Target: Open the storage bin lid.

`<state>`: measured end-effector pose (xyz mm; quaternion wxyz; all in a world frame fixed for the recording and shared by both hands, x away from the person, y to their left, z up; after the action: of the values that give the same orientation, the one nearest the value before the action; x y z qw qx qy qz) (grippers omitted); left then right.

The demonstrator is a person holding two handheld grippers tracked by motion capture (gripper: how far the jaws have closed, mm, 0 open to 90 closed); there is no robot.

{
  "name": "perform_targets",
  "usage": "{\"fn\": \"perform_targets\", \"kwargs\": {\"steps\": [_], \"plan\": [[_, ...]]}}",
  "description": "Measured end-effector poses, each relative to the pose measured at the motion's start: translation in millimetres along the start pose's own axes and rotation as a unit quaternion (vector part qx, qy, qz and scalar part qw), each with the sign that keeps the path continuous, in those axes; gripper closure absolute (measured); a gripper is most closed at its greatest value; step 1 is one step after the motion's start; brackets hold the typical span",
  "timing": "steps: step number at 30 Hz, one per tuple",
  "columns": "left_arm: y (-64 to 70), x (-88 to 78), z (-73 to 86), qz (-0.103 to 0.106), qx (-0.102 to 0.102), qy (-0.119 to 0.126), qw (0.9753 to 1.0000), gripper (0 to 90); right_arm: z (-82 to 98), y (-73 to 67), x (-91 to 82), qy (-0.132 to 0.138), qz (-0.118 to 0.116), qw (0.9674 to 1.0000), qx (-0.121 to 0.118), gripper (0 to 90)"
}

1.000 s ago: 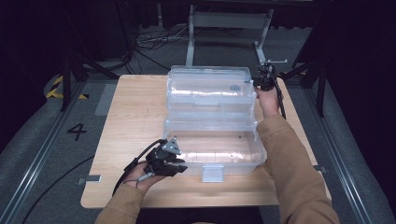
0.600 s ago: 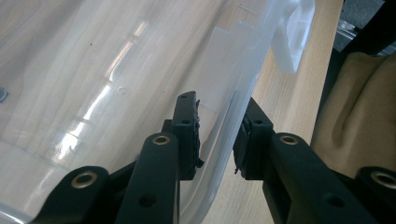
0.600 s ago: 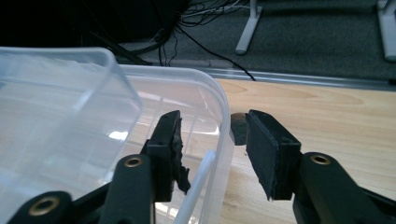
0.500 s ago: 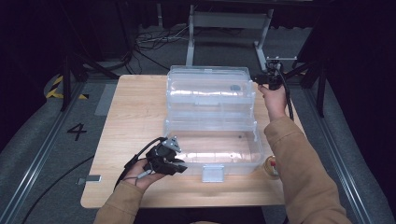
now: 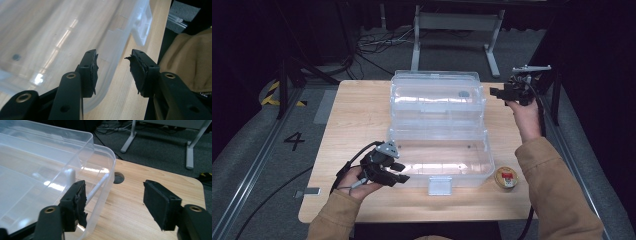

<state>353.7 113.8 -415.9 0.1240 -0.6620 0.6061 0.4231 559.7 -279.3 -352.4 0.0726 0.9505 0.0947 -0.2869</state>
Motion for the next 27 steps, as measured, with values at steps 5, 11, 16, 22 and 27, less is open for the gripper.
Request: {"fn": "perform_targets", "kwargs": {"steps": [5, 11, 16, 22, 27], "plan": [[-7.9, -19.8, -1.2, -0.016, -0.023, 0.033, 0.9991, 55.0, 10.2, 2.6, -25.2, 0.009, -0.032, 0.9994, 0.014, 31.9], [-15.3, -40.1, -1.6, -0.03, -0.04, 0.062, 0.9968, 53.0, 28.1, 2.2, -56.2, 0.026, -0.04, 0.9988, 0.004, 25.1], [-24.5, -50.7, -0.4, -0.036, -0.056, 0.082, 0.9944, 52.9, 49.7, 3.6, -79.0, 0.03, -0.045, 0.9985, -0.001, 23.4], [-31.4, -54.7, -2.1, -0.047, -0.07, 0.092, 0.9922, 52.4, 68.2, 0.6, -95.4, 0.018, -0.084, 0.9963, -0.001, 25.1], [-35.8, -56.9, -3.9, -0.051, -0.079, 0.098, 0.9907, 52.5, 80.8, 0.0, -106.5, 0.012, -0.085, 0.9962, -0.015, 23.9]]}}
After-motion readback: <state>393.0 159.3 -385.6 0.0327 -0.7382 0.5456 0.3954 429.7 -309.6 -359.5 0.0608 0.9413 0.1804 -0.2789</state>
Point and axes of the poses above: each handheld gripper's, and its own axes: x roughly forward along the jaws, z roughly out of its underside, y roughly to its right, the point moved 4 cm from there along x, roughly forward along the jaws, and after that the axes turned 14 degrees about z, right-handed, at the moved point
